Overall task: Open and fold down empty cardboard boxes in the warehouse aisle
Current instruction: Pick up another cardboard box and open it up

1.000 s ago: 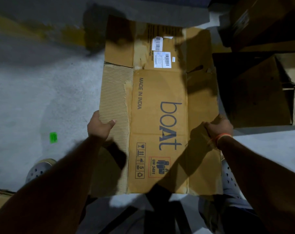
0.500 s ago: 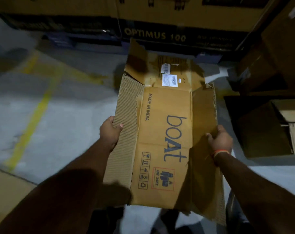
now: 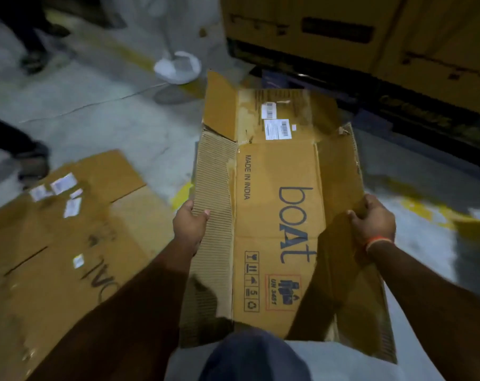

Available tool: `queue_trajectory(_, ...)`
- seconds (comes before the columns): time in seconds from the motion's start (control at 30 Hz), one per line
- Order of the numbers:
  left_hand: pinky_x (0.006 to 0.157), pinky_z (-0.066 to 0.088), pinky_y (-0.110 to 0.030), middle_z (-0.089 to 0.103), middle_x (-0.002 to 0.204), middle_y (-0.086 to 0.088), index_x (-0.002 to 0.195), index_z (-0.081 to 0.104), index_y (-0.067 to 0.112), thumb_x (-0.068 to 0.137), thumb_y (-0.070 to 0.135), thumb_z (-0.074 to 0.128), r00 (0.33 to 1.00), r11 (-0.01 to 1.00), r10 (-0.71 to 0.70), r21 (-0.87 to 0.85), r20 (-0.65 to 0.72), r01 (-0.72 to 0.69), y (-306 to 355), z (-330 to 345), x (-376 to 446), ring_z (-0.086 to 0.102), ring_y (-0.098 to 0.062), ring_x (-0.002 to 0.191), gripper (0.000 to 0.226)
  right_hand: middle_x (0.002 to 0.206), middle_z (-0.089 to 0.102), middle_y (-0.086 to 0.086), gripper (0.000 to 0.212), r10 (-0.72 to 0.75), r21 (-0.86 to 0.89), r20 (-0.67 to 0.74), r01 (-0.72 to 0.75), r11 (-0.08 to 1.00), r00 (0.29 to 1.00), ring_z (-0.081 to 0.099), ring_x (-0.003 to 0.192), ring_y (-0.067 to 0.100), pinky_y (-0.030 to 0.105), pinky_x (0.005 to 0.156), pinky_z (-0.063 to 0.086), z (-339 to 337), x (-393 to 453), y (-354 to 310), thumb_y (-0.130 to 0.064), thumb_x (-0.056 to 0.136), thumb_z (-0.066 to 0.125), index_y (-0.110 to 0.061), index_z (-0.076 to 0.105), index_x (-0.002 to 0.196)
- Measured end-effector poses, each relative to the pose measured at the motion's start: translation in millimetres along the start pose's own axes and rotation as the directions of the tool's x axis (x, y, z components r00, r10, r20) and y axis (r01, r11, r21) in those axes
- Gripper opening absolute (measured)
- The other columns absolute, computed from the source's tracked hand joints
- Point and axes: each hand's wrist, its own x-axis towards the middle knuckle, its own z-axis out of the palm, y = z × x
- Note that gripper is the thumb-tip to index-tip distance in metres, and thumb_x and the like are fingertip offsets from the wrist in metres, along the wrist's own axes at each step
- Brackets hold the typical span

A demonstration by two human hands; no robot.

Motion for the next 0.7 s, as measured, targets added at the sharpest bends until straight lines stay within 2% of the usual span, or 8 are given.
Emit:
queue_trajectory(0.1,0.095,0.057,-0.049,0.075,0.108,0.002,0.117,0.068,0.023,0.094,0.016,0.067,0.985,0.997,-0.072,-0.048,-0.154,0.066,-25,-74,-18,0.072,-0.023,0.100,0.024,0.114,0.069,0.018,0.036,-0.127,0.010,0.096,0.127,0.992,0.987,0.063,0.106,0.042,0.048,0.093,0.051,41,-14,-76,-0.021,0.095,0.067,-0.014,0.057,0.128)
queue_trajectory(0.23,0.098,0.052,-0.038,0.073,0.114,-0.008,0.121,0.068,0.012,0.094,0.015,0.067,0.924,0.995,-0.103,-0.024,-0.368,0.101,-63,-159,-43,0.067,-0.025,0.104,0.027,0.111,0.068,0.020,0.037,-0.307,0.001,0.245,0.316,0.949,0.920,0.063,0.105,0.041,0.040,0.088,0.049,97,-40,-161,-0.013,0.093,0.066,-0.010,0.055,0.128)
queue_trajectory(0.33,0.095,0.053,-0.041,0.072,0.110,-0.013,0.119,0.068,0.009,0.089,0.026,0.067,0.863,0.988,-0.147,-0.031,-0.483,0.151,-96,-214,-63,0.067,-0.028,0.101,0.035,0.107,0.068,0.019,0.034,-0.406,0.036,0.341,0.419,0.907,0.848,0.064,0.100,0.041,0.040,0.086,0.050,138,-70,-211,-0.008,0.090,0.065,-0.011,0.055,0.122)
queue_trajectory(0.4,0.095,0.054,-0.044,0.071,0.111,-0.011,0.119,0.066,0.011,0.091,0.026,0.067,0.825,0.967,-0.253,-0.095,-0.506,0.238,-114,-244,-74,0.067,-0.030,0.103,0.032,0.107,0.068,0.021,0.035,-0.461,0.054,0.359,0.475,0.878,0.812,0.064,0.098,0.044,0.041,0.083,0.050,163,-92,-238,-0.008,0.088,0.063,-0.012,0.056,0.122)
queue_trajectory(0.43,0.093,0.053,-0.041,0.070,0.110,-0.009,0.120,0.066,0.011,0.093,0.024,0.068,0.807,0.958,-0.281,-0.105,-0.519,0.266,-122,-257,-79,0.066,-0.028,0.101,0.030,0.107,0.069,0.021,0.036,-0.481,0.066,0.366,0.493,0.868,0.797,0.064,0.099,0.044,0.040,0.082,0.051,175,-103,-250,-0.008,0.087,0.063,-0.013,0.057,0.123)
queue_trajectory(0.5,0.086,0.045,-0.033,0.066,0.104,-0.006,0.119,0.065,0.009,0.095,0.021,0.067,0.765,0.952,-0.281,-0.069,-0.579,0.297,-138,-279,-86,0.061,-0.023,0.098,0.028,0.107,0.070,0.020,0.037,-0.513,0.090,0.383,0.521,0.849,0.769,0.065,0.098,0.042,0.040,0.082,0.051,197,-119,-273,-0.010,0.088,0.064,-0.013,0.058,0.124)
queue_trajectory(0.6,0.087,0.042,-0.036,0.063,0.105,-0.007,0.121,0.063,0.004,0.096,0.017,0.067,0.719,0.946,-0.298,-0.092,-0.628,0.312,-161,-306,-92,0.058,-0.024,0.101,0.029,0.102,0.070,0.021,0.038,-0.533,0.110,0.424,0.543,0.832,0.732,0.066,0.097,0.042,0.039,0.080,0.052,229,-137,-300,-0.012,0.089,0.064,-0.014,0.056,0.126)
queue_trajectory(0.7,0.095,0.048,-0.041,0.068,0.117,-0.011,0.126,0.060,0.011,0.092,0.025,0.072,0.715,0.932,-0.327,-0.084,-0.618,0.353,-181,-329,-86,0.062,-0.032,0.110,0.038,0.124,0.062,0.023,0.058,-0.533,0.079,0.471,0.568,0.819,0.703,0.059,0.115,0.041,0.039,0.093,0.048,256,-149,-318,-0.016,0.090,0.070,-0.010,0.043,0.141)
